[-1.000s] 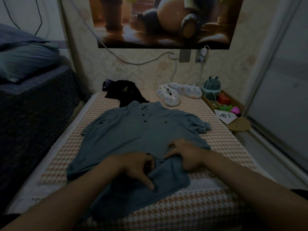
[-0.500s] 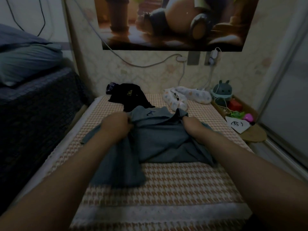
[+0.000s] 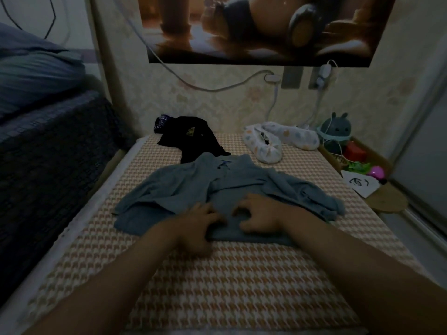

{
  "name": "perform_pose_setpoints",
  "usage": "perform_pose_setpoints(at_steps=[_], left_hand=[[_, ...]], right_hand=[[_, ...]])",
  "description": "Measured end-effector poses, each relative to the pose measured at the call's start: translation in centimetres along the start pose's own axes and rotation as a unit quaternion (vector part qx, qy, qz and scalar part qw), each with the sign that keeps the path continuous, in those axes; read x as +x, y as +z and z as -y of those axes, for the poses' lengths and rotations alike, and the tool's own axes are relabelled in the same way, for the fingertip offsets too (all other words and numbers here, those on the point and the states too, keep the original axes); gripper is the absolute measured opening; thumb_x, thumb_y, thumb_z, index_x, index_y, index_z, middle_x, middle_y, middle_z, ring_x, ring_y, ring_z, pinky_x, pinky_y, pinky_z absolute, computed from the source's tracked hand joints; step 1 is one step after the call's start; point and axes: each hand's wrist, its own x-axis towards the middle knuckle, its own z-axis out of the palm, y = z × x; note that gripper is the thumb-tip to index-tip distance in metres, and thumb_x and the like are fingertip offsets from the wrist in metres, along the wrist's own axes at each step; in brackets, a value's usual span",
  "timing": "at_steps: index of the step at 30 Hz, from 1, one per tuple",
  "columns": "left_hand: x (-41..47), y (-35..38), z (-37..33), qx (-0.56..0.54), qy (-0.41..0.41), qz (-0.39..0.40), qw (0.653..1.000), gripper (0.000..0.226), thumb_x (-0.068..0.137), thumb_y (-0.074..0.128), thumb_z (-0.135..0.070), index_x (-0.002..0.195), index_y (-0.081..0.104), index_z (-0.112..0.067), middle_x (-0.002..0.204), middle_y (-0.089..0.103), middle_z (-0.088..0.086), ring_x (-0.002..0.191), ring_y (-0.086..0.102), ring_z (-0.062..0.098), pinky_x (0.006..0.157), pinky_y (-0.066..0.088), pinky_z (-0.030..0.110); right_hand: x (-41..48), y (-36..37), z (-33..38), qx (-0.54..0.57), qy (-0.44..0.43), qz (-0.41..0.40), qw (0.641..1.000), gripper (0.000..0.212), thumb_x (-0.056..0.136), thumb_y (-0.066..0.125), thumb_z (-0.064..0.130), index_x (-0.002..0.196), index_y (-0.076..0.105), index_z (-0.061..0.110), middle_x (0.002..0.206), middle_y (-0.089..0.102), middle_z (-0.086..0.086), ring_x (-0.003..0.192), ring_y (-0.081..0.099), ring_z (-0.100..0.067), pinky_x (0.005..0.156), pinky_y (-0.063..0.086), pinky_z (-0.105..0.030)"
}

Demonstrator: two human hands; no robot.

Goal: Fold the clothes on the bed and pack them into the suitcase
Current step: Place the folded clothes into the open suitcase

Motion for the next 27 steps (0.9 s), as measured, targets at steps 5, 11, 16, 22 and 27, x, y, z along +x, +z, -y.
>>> perform_pose_setpoints(at_steps=[5,11,16,22,27], left_hand=[[-1.3,1.4,3.2,0.106,-0.026,-0.178,0.978,0.053,0.086,0.063,-0.023,0.135,0.045,-0.033,0.139,0.035,-0.002,0.124,0.038,0.021,0.101,0.038,0.034],[-3.4,-0.5,3.7,-0.059,-0.057,-0.162,0.983,0.028,0.088,0.055,-0.008,0.106,0.072,-0.021,0.105,0.065,-0.002,0.095,0.060,0.020,0.080,0.047,0.026],[-4.9,-0.7,3.2,-0.161,-0.093,-0.053,0.981,0.023,0.079,0.057,-0.053,0.080,0.065,-0.032,0.084,0.058,-0.006,0.079,0.056,0.012,0.071,0.043,0.027],[-3.2,-0.6,3.9,-0.016,-0.154,-0.113,0.981,0.033,0.085,0.062,-0.029,0.115,0.053,-0.016,0.111,0.060,0.005,0.096,0.058,0.023,0.078,0.049,0.033],[-1.3,-2.8,6.4,-0.046,-0.199,-0.203,0.958,0.020,0.092,0.052,-0.019,0.101,0.065,-0.006,0.102,0.066,0.012,0.092,0.061,0.027,0.076,0.049,0.034]], right_hand=[[-0.9,1.4,1.6,-0.161,0.022,0.054,0.985,0.075,0.084,0.061,0.044,0.149,0.023,0.036,0.150,0.024,-0.004,0.134,0.029,-0.028,0.109,0.034,-0.043],[-1.2,-0.5,3.0,-0.111,0.066,0.054,0.990,0.017,0.088,0.056,0.017,0.073,0.052,0.025,0.085,0.057,-0.001,0.074,0.053,-0.018,0.064,0.044,-0.028],[-1.1,-1.3,3.8,0.061,0.074,0.057,0.994,0.028,0.085,0.055,0.044,0.066,0.054,0.023,0.069,0.056,0.004,0.062,0.051,-0.015,0.065,0.045,-0.034],[5.0,0.0,3.8,-0.079,-0.005,-0.104,0.991,0.059,0.092,0.046,0.011,0.146,0.036,0.034,0.153,0.030,0.001,0.116,0.054,-0.030,0.086,0.052,-0.043],[9.1,1.6,4.1,0.006,-0.066,-0.093,0.993,0.043,0.090,0.062,0.026,0.132,0.054,0.024,0.126,0.059,-0.001,0.101,0.059,-0.018,0.084,0.047,-0.037]])
